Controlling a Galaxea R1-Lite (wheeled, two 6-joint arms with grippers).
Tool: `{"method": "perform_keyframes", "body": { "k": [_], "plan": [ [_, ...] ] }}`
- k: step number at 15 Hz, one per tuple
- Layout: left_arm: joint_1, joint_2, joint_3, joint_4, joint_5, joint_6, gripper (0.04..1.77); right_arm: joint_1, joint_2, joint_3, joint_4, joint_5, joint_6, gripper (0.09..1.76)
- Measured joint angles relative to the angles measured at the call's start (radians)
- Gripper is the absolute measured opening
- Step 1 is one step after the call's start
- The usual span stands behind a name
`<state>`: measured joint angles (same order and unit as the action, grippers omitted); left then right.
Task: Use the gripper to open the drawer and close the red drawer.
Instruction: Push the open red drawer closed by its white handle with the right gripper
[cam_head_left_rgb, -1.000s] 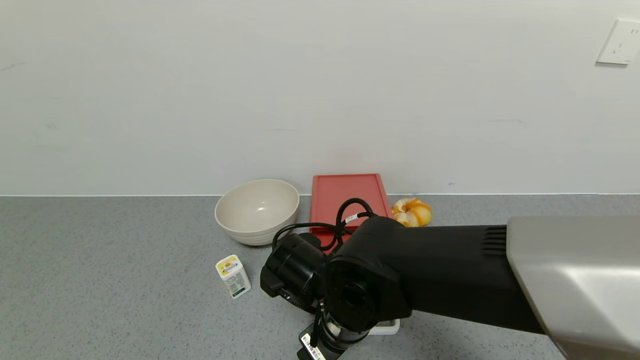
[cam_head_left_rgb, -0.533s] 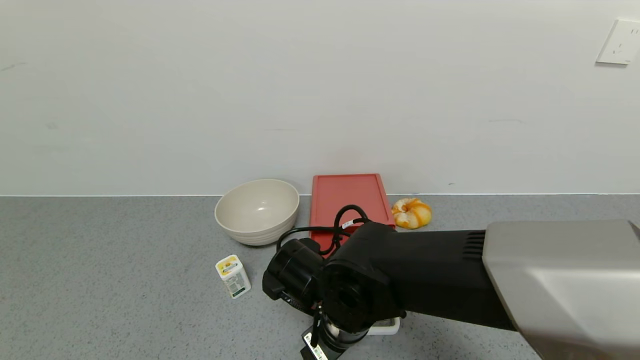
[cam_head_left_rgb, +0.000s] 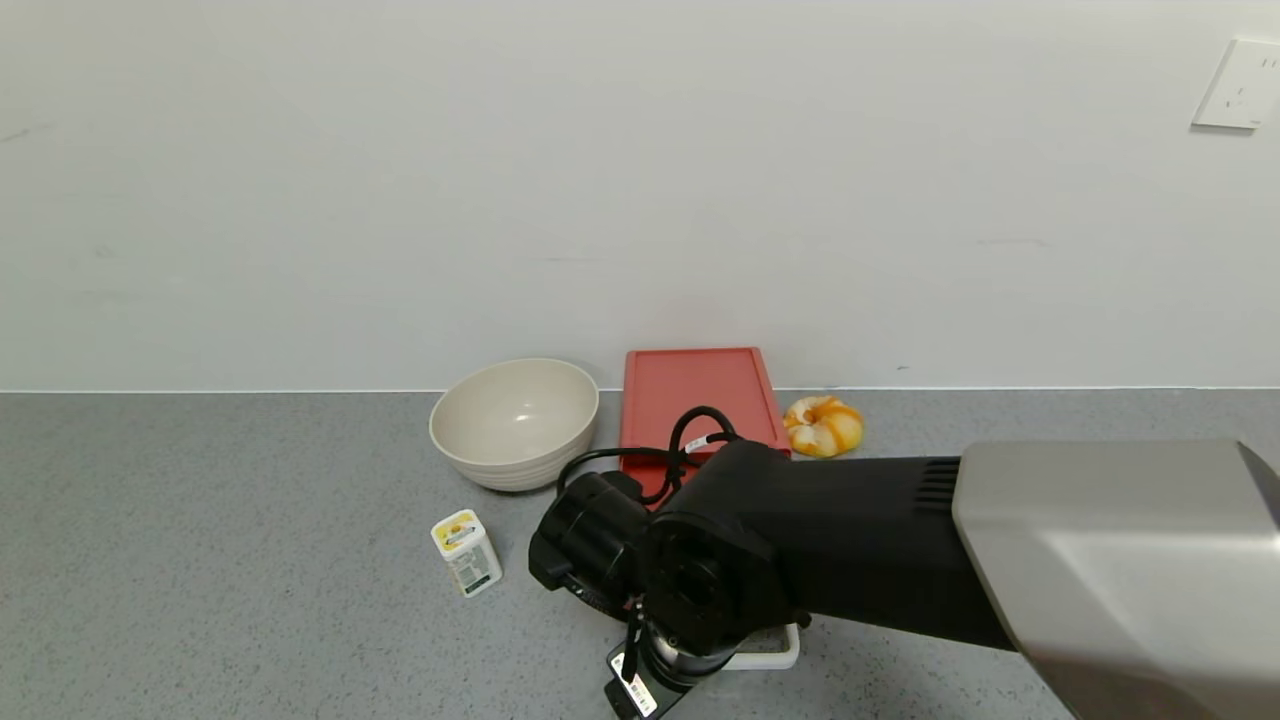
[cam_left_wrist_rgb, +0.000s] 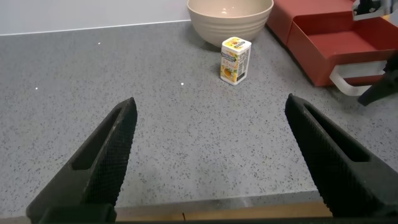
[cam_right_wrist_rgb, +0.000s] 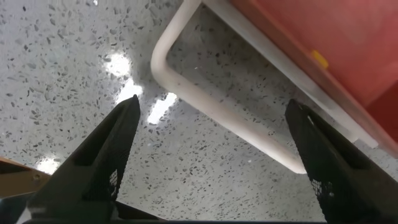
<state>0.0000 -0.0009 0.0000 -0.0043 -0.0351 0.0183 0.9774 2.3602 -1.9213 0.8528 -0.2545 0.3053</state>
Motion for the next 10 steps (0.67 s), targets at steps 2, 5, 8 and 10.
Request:
{"method": "perform_keyframes", "body": {
  "k": [2,5,8,10],
  "plan": [
    [0.0,0.0,0.0,0.0,0.0,0.0,1.72,-0.005,0.001,-0.013,-0.002,0.0,-0.001,1.71],
    [0.0,0.0,0.0,0.0,0.0,0.0,1.72,-0.02,0.007,-0.037,0.0,0.0,-0.003,1.71],
    [0.0,0.0,0.0,0.0,0.0,0.0,1.72,-0.03,0.016,-0.046,-0.018,0.0,-0.019,1.71],
    [0.0,0.0,0.0,0.0,0.0,0.0,1.72,-0.04,0.019,-0.049,-0.046,-0.002,-0.038,1.71]
  ]
}}
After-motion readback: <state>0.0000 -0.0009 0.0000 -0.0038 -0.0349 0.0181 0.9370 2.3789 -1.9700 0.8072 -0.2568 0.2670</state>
